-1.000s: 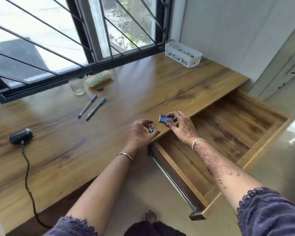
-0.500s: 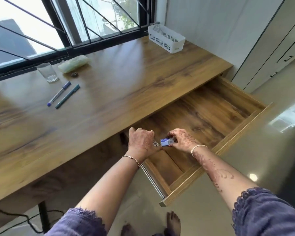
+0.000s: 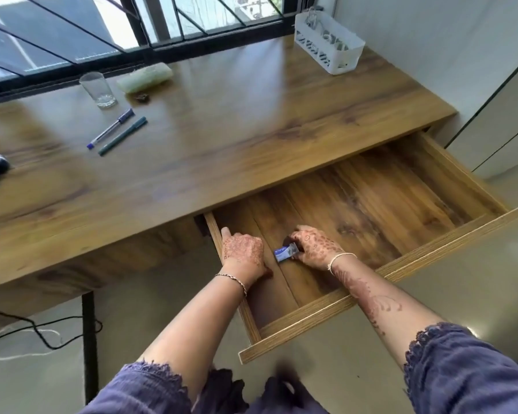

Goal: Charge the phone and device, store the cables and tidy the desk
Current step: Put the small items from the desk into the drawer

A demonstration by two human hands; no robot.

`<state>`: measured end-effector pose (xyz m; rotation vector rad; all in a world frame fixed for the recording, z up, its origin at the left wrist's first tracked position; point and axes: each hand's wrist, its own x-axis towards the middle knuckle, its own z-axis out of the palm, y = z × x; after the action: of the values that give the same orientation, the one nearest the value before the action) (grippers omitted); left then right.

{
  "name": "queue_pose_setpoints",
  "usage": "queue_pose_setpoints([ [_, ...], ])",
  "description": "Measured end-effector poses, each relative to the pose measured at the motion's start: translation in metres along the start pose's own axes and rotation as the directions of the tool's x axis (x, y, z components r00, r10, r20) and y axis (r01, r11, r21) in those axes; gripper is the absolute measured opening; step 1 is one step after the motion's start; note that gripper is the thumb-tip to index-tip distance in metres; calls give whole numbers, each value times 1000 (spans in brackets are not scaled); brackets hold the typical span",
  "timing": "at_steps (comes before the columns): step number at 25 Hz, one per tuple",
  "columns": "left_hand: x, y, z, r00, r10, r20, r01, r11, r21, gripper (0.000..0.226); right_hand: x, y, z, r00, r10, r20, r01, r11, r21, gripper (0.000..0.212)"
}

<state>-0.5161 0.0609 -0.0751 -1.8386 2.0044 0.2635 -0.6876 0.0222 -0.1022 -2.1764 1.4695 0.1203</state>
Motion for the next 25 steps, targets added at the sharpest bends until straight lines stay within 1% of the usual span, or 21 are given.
queue_pose_setpoints([
  [3, -3, 5, 0, 1000, 11, 13, -11, 999, 30, 61, 0, 1, 0, 999, -45, 23, 45, 999, 9, 42],
  [11, -6, 8, 2, 1000, -12, -19, 13, 998, 57, 61, -5, 1, 6, 999, -50, 4, 50, 998, 29, 44],
  [14, -7, 8, 2, 1000, -22, -18, 23, 998, 54, 63, -7, 0, 7, 999, -41, 18, 41, 999, -1, 52],
  [16, -8, 7, 1, 999, -32, -34, 32, 999, 3, 68, -10, -2, 6, 999, -44, 32, 44, 999, -3, 60],
  [17, -9, 5, -1, 997, -37, -68, 35, 999, -34, 68, -12, -2, 5, 998, -58, 5, 58, 998, 7, 64],
  [18, -10, 3, -4, 991, -42, -123, 34, 997, -67, 67, -14, -2, 3, 995, -83, -57, 84, 996, 20, 66],
  [20, -13, -5, -18, 955, -64, -288, 36, 994, -100, 61, -17, -7, -6, 958, -130, -256, 136, 991, 5, 65],
  [22, -13, -21, -37, 872, -152, -466, 81, 982, -169, 58, -12, -18, -22, 875, -151, -460, 157, 987, -27, 60],
  [23, -12, -33, -47, 829, -220, -513, 105, 964, -244, 57, -7, -26, -31, 838, -151, -525, 160, 987, -27, 58],
  [25, -9, -61, -62, 760, -367, -537, 133, 896, -425, 53, 11, -46, -47, 793, -173, -584, 183, 982, -43, 54],
])
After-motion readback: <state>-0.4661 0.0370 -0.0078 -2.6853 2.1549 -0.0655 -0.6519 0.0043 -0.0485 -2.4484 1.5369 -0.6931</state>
